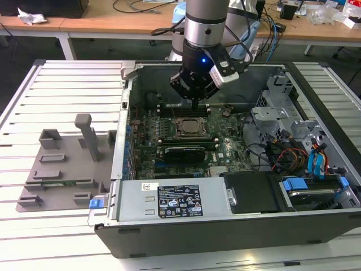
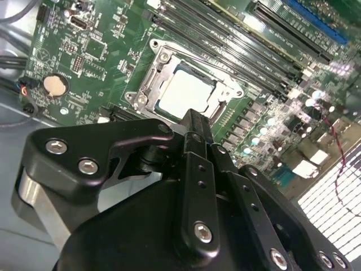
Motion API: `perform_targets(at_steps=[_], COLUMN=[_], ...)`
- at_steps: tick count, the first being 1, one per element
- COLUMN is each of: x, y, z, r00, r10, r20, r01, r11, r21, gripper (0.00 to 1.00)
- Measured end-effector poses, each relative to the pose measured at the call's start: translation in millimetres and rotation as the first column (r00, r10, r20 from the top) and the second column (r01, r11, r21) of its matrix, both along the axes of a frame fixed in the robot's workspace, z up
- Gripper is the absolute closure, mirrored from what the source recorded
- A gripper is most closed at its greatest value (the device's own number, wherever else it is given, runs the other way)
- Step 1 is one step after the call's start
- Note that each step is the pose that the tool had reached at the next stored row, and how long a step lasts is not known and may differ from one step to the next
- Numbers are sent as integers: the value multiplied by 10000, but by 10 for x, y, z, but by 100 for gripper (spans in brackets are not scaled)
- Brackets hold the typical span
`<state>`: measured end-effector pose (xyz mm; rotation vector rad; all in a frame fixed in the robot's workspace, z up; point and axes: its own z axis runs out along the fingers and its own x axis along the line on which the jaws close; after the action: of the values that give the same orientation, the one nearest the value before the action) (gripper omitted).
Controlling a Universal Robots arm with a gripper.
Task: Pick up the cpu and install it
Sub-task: 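Install the first cpu locking lever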
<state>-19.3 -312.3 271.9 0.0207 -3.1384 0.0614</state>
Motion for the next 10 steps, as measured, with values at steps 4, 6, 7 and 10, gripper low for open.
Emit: perform_targets(at_steps=[4, 6, 7, 10], x=[0, 0, 0, 0], y=[0, 0, 0, 0], z=[0, 0, 0, 0], r00=[9960, 9920, 9904, 9847], r10=[896, 1264, 1383, 1745], r20=[-1, 0, 0, 0], r01=[-896, -1264, -1383, -1745], r11=[9960, 9920, 9904, 9847], r21=[-1, 0, -1, -1], gripper=[89, 89, 89, 89])
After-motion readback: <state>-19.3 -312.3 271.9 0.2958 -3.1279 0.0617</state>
